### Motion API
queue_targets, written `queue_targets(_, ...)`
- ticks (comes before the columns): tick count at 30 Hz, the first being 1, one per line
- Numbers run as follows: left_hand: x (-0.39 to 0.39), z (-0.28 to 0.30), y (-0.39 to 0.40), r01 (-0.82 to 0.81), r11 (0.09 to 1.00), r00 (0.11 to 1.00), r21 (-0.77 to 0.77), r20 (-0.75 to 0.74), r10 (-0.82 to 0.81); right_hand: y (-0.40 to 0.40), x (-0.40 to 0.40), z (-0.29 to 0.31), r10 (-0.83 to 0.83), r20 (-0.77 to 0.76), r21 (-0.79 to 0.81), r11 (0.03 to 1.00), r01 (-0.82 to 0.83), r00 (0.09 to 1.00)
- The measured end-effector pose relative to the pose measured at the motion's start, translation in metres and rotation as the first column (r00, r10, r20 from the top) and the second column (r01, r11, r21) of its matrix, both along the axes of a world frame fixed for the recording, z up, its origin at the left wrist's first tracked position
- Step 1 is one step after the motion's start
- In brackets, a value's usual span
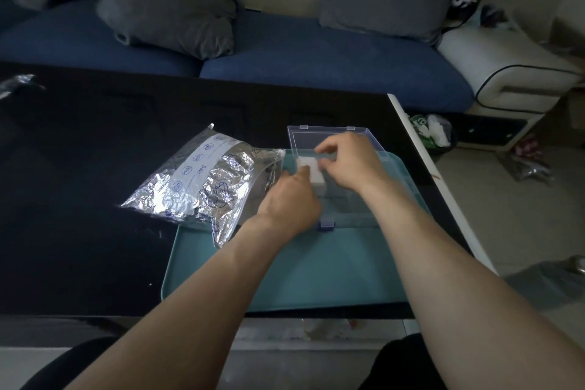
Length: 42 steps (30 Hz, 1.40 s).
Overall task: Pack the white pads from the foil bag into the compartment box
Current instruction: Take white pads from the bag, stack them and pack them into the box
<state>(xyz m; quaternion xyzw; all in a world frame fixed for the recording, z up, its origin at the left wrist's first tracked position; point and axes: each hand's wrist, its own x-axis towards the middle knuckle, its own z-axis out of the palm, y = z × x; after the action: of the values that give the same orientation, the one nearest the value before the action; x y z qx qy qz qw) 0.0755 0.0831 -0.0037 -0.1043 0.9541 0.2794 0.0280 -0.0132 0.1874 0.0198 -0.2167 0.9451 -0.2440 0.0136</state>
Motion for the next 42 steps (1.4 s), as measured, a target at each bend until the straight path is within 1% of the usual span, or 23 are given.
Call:
queue_targets(1,-0.001,-0.001,-0.001,0.003,1.0,1.0,-0.016,0.001,-0.003,-0.001,0.001,0.0,0.047,0.012,-0.001,0.999,-0.047,0.999)
queue_targets(3,-0.002,-0.003,-0.003,-0.009,1.0,1.0,-0.015,0.015,0.009,-0.003,0.0,-0.005,0.111,0.096,0.05,0.992,-0.116,0.989)
queue_targets(5,-0.003,-0.003,-0.004,-0.018,1.0,1.0,-0.003,0.019,0.018,-0.004,-0.002,-0.009,0.108,0.151,0.078,0.99,-0.121,0.983)
queue_targets(9,-0.001,0.001,-0.002,0.005,1.0,1.0,-0.022,0.011,-0.005,-0.012,-0.005,-0.003,0.106,0.161,0.113,0.986,-0.125,0.981)
queue_targets(13,0.002,0.005,-0.004,0.04,0.997,0.998,-0.064,0.046,-0.037,-0.016,-0.005,-0.006,0.12,0.193,0.159,0.976,-0.152,0.974)
queue_targets(15,0.008,0.015,-0.004,0.029,0.997,0.999,-0.078,0.025,-0.027,-0.01,-0.004,-0.011,0.116,0.192,0.118,0.983,-0.14,0.975)
queue_targets(16,0.012,0.021,-0.004,0.015,0.995,0.999,-0.097,-0.042,-0.019,-0.005,-0.003,-0.013,0.101,0.176,0.066,0.991,-0.114,0.979)
queue_targets(17,0.017,0.028,-0.005,-0.008,0.995,0.989,-0.1,-0.149,-0.007,0.001,-0.001,-0.013,0.074,0.142,0.0,0.997,-0.075,0.987)
queue_targets(19,0.029,0.043,-0.01,-0.054,0.997,0.924,-0.062,-0.383,0.027,0.012,0.003,-0.011,-0.006,0.042,-0.135,0.991,0.012,0.999)
queue_targets(20,0.036,0.05,-0.016,-0.082,0.995,0.881,-0.059,-0.47,0.044,0.016,0.006,-0.008,-0.048,-0.005,-0.194,0.98,0.046,0.999)
queue_targets(22,0.044,0.059,-0.031,-0.13,0.988,0.827,-0.081,-0.558,0.064,0.021,0.011,-0.004,-0.137,-0.072,-0.298,0.948,0.11,0.988)
queue_targets(23,0.046,0.061,-0.04,-0.144,0.984,0.831,-0.105,-0.553,0.063,0.021,0.013,-0.003,-0.183,-0.1,-0.351,0.926,0.137,0.978)
queue_targets(25,0.047,0.059,-0.055,-0.16,0.967,0.897,-0.197,-0.438,0.059,0.021,0.018,-0.002,-0.237,-0.114,-0.444,0.881,0.164,0.965)
queue_targets(27,0.045,0.05,-0.067,-0.181,0.935,0.948,-0.305,-0.307,0.083,0.015,0.024,-0.003,-0.23,-0.076,-0.501,0.85,0.162,0.97)
queue_targets(28,0.045,0.045,-0.072,-0.185,0.921,0.959,-0.342,-0.268,0.093,0.011,0.029,-0.003,-0.205,-0.066,-0.519,0.843,0.142,0.976)
queue_targets(29,0.044,0.041,-0.077,-0.182,0.921,0.963,-0.345,-0.253,0.095,0.006,0.033,-0.004,-0.172,-0.061,-0.534,0.838,0.114,0.983)
queue_targets(31,0.042,0.037,-0.088,-0.182,0.949,0.95,-0.258,-0.294,0.102,-0.01,0.045,-0.005,-0.057,-0.024,-0.544,0.838,0.035,0.998)
queue_targets(33,0.041,0.038,-0.095,-0.21,0.966,0.929,-0.153,-0.338,0.149,-0.027,0.058,-0.009,0.088,0.034,-0.497,0.866,-0.059,0.996)
queue_targets(35,0.039,0.039,-0.102,-0.236,0.969,0.923,-0.074,-0.331,0.199,-0.041,0.068,-0.015,0.19,0.11,-0.435,0.892,-0.125,0.976)
queue_targets(37,0.038,0.038,-0.109,-0.248,0.969,0.922,0.003,-0.305,0.237,-0.05,0.072,-0.023,0.226,0.177,-0.352,0.923,-0.152,0.958)
queue_targets(39,0.036,0.037,-0.115,-0.261,0.963,0.919,0.062,-0.29,0.268,-0.055,0.073,-0.027,0.224,0.188,-0.209,0.96,-0.184,0.956)
queue_targets(40,0.036,0.036,-0.117,-0.26,0.962,0.92,0.08,-0.283,0.272,-0.057,0.075,-0.028,0.229,0.183,-0.177,0.964,-0.197,0.956)
queue_targets(42,0.035,0.035,-0.118,-0.25,0.962,0.922,0.107,-0.278,0.27,-0.06,0.076,-0.03,0.241,0.166,-0.21,0.956,-0.205,0.956)
